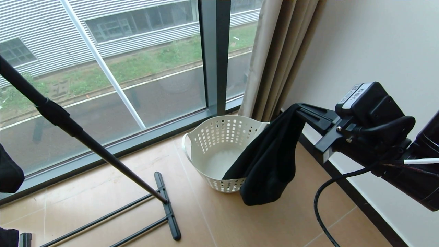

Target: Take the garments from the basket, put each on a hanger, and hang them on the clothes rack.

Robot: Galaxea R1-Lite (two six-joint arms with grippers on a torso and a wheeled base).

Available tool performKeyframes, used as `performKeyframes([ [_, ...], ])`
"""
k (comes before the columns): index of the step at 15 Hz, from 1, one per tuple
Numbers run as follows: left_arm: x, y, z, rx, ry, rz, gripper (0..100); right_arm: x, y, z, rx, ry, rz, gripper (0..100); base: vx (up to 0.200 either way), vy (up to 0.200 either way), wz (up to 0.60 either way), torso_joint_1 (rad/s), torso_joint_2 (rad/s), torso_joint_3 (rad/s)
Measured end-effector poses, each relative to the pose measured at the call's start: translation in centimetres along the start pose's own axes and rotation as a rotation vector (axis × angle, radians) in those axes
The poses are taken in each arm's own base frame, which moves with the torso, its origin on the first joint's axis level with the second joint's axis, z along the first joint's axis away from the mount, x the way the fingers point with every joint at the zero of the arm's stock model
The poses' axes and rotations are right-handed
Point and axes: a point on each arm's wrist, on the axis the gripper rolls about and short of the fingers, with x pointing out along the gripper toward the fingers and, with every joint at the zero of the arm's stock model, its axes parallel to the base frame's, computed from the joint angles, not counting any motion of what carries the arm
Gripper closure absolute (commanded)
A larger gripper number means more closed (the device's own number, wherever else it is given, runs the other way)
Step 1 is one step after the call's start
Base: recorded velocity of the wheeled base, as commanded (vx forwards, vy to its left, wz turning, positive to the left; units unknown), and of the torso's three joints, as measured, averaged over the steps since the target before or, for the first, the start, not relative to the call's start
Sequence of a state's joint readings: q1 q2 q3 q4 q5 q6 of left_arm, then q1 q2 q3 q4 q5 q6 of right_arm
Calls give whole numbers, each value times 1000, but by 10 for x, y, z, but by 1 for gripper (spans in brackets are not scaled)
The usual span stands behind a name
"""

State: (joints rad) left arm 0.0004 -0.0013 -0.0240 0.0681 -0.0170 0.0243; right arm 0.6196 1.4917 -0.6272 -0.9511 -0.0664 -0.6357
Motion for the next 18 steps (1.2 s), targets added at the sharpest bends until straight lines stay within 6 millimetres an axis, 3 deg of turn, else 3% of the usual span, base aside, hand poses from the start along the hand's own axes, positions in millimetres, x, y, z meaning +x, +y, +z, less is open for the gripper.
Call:
performKeyframes([
  [9,0,0,0,-1,-3,-1,0,1,0,-3,-3,13,-1,100,0,0,0,172,-470,-97],
  [18,0,0,0,-2,-1,-1,0,1,0,-4,-3,13,-1,100,0,0,0,26,-48,166],
])
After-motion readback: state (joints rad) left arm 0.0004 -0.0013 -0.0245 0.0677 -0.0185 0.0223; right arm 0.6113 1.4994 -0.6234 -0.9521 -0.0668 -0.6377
